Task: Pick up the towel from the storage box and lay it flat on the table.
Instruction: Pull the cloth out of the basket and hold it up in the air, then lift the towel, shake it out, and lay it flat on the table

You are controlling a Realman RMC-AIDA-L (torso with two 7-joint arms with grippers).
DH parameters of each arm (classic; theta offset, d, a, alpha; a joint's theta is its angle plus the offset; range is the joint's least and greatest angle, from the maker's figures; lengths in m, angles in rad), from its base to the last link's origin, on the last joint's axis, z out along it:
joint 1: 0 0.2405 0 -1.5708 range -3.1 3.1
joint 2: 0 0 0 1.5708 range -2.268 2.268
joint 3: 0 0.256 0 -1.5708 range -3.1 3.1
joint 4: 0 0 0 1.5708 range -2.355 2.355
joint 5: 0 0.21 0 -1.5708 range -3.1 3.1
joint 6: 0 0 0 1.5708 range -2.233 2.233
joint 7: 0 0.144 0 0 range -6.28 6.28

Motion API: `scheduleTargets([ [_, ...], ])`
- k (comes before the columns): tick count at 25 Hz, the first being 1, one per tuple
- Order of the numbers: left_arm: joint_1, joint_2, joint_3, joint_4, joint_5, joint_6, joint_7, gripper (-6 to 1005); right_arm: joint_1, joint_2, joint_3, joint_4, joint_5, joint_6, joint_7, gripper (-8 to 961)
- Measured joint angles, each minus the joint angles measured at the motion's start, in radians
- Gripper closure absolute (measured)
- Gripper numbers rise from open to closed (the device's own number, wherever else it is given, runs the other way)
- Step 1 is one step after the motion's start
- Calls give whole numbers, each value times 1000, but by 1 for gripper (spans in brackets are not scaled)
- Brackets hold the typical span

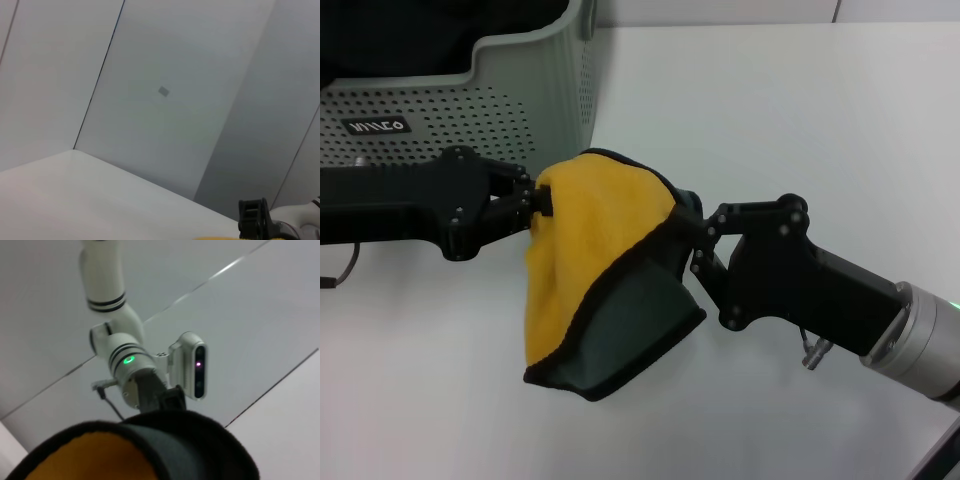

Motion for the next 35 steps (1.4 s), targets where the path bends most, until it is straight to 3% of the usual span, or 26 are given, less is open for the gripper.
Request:
scheduleTargets([
  [7, -2, 15, -13, -74, 0, -15, 31, 908, 2, -3, 20, 3, 62, -97, 178, 933],
  [15, 24, 17, -54, -117, -7, -38, 51, 858, 4, -31, 147, -27, 63, -239, 467, 948],
  [18, 36, 19, -66, -116, -12, -37, 55, 620, -5, -54, 156, -112, 62, -210, 489, 948],
  [21, 48, 16, -80, -113, -14, -32, 64, 489, -17, -65, 197, -229, 29, -60, 486, 946],
  [23, 50, 14, -80, -114, -12, -32, 74, 401, -41, -59, 250, -316, -44, 68, 485, 946],
  [28, 51, 6, -78, -117, -4, -32, 81, 403, -127, -15, 358, -553, -262, 396, 484, 944],
  [35, 68, 2, -80, -117, -2, -45, 101, 405, -159, -16, 335, -764, -306, 676, 492, 941],
])
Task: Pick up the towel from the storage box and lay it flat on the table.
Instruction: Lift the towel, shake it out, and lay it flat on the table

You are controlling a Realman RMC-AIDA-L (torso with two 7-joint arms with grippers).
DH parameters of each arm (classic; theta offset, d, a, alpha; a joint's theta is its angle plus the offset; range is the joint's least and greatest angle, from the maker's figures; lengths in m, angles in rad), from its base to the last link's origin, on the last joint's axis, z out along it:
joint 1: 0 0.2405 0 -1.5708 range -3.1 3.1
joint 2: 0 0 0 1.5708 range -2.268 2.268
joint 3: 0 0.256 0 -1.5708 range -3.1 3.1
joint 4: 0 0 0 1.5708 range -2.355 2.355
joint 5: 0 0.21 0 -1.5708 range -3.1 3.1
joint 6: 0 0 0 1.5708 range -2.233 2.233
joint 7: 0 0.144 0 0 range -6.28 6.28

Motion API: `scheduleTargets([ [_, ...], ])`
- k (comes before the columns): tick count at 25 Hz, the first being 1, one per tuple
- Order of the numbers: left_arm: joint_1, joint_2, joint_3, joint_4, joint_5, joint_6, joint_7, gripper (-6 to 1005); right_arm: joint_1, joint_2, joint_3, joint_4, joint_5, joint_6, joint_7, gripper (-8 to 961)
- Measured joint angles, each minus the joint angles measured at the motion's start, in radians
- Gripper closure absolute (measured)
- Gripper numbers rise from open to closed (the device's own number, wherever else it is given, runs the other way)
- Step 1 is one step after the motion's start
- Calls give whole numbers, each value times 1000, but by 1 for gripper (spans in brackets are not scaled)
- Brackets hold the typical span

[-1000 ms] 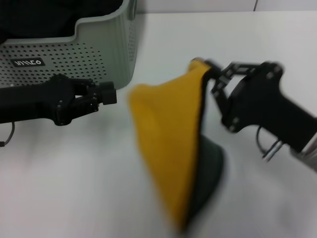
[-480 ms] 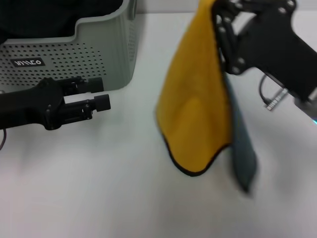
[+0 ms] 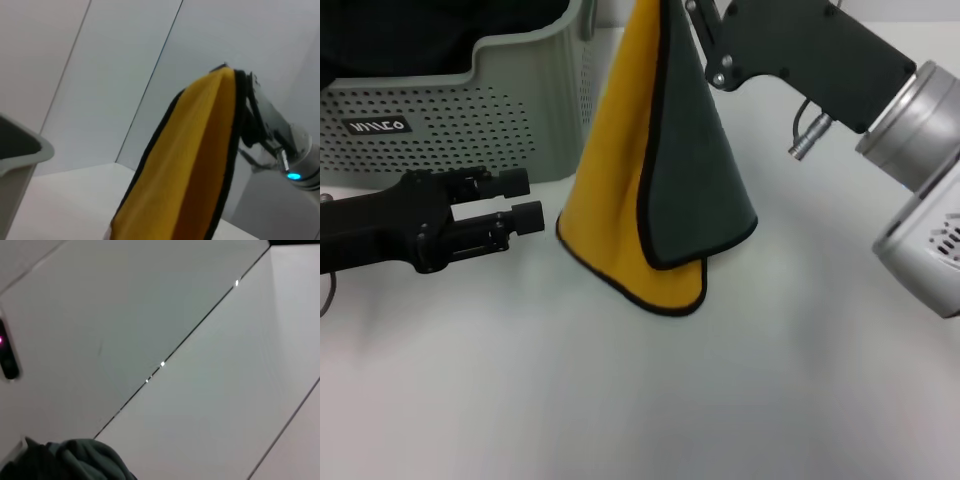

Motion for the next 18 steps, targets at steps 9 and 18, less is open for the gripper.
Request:
scheduleTargets([
  [9, -5, -53, 4, -27, 63, -120, 83, 407, 13, 0, -17, -109, -48, 127, 3, 938],
  [18, -24, -68, 6, -116, 95, -142, 112, 409, 58, 4, -35, -111, -49, 150, 4, 934],
])
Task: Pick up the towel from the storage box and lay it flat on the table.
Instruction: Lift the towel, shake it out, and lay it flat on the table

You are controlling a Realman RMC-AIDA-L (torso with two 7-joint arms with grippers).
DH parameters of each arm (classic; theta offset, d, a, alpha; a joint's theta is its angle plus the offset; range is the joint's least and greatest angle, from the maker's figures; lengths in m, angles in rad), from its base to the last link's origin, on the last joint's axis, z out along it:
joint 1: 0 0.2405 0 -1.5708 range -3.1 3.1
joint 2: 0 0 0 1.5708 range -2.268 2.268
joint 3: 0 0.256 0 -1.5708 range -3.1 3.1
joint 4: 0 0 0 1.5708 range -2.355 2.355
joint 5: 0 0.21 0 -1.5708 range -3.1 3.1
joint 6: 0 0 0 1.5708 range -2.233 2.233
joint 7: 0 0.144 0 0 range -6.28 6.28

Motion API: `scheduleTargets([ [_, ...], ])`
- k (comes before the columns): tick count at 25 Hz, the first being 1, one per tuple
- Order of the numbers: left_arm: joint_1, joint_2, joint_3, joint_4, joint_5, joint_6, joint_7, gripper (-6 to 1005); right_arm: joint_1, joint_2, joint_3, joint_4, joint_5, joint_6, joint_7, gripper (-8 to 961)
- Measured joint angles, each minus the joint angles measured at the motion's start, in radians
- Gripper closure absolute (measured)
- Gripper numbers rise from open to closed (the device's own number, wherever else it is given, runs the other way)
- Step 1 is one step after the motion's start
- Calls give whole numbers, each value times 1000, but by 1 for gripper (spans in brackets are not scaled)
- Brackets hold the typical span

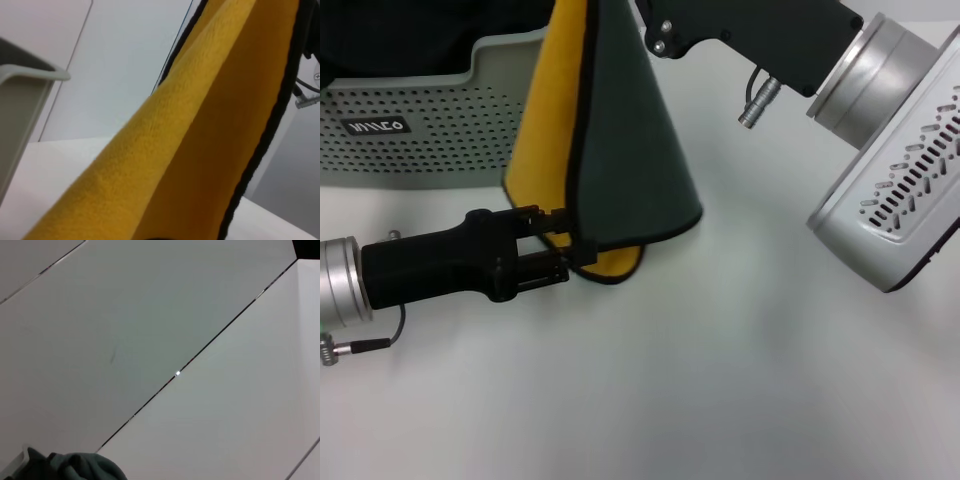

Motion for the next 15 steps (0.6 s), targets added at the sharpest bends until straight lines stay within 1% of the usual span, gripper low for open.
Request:
scheduleTargets([
  [5, 1, -1, -5, -38, -5, -15, 1, 410, 12, -2, -9, 9, -2, 1, 0, 932],
  [15, -12, -5, 1, -108, -54, -80, 26, 412, 6, -2, -24, 13, -4, -7, 0, 928],
])
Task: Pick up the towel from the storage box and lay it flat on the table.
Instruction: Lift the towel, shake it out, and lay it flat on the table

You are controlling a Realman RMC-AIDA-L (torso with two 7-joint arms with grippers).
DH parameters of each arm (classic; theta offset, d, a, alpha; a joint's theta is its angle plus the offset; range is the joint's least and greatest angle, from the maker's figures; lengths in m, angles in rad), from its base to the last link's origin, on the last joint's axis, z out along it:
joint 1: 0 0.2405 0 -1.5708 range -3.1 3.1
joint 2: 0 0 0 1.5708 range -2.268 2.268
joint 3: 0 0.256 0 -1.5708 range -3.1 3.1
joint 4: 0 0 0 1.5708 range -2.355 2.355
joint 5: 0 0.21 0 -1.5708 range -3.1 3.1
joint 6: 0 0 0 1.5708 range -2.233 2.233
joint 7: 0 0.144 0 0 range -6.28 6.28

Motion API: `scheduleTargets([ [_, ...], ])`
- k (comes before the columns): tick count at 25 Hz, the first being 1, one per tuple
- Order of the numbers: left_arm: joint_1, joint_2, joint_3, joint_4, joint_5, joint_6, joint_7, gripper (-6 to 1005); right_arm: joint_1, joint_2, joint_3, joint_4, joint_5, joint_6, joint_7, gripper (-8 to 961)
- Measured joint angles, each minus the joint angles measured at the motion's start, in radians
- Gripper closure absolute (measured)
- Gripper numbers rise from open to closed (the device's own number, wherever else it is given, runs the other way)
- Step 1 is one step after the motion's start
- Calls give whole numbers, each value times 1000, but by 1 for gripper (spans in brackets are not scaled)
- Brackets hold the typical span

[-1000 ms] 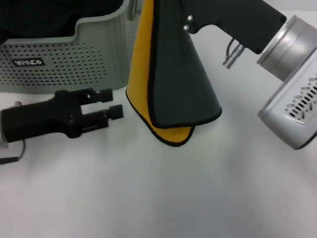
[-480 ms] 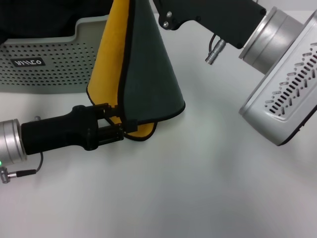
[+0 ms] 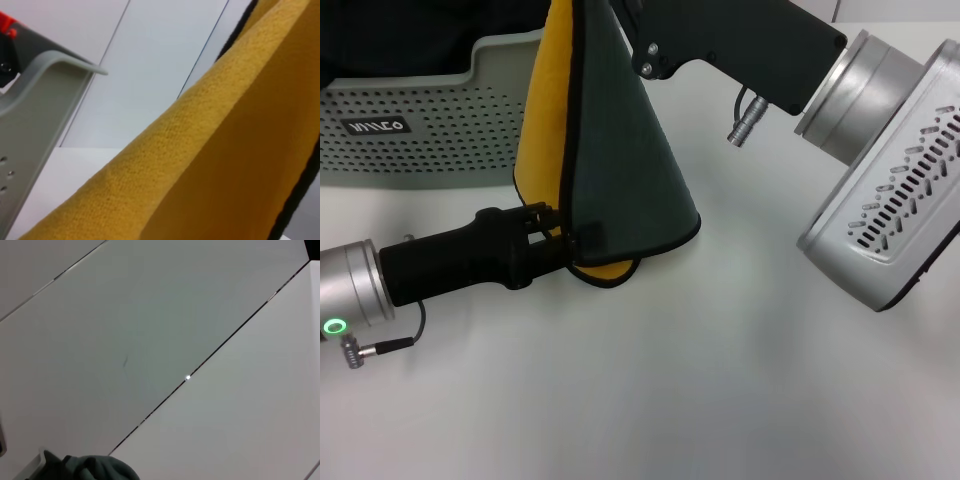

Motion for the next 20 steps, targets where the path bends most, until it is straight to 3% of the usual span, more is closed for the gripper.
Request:
scheduleTargets([
  [7, 2, 6, 2, -15, 10, 47, 12, 508, -14, -1, 8, 0, 7, -6, 0, 926],
  [12, 15, 8, -2, -15, 4, 57, 10, 748, -23, -2, 16, 3, 9, -15, 1, 924],
  [15, 17, 12, -3, -13, 2, 76, 9, 970, -25, 0, 35, 24, 10, -43, 35, 923],
  [20, 17, 21, -5, -8, -8, 124, 5, 984, -20, -2, 83, 60, 4, -118, 142, 921],
])
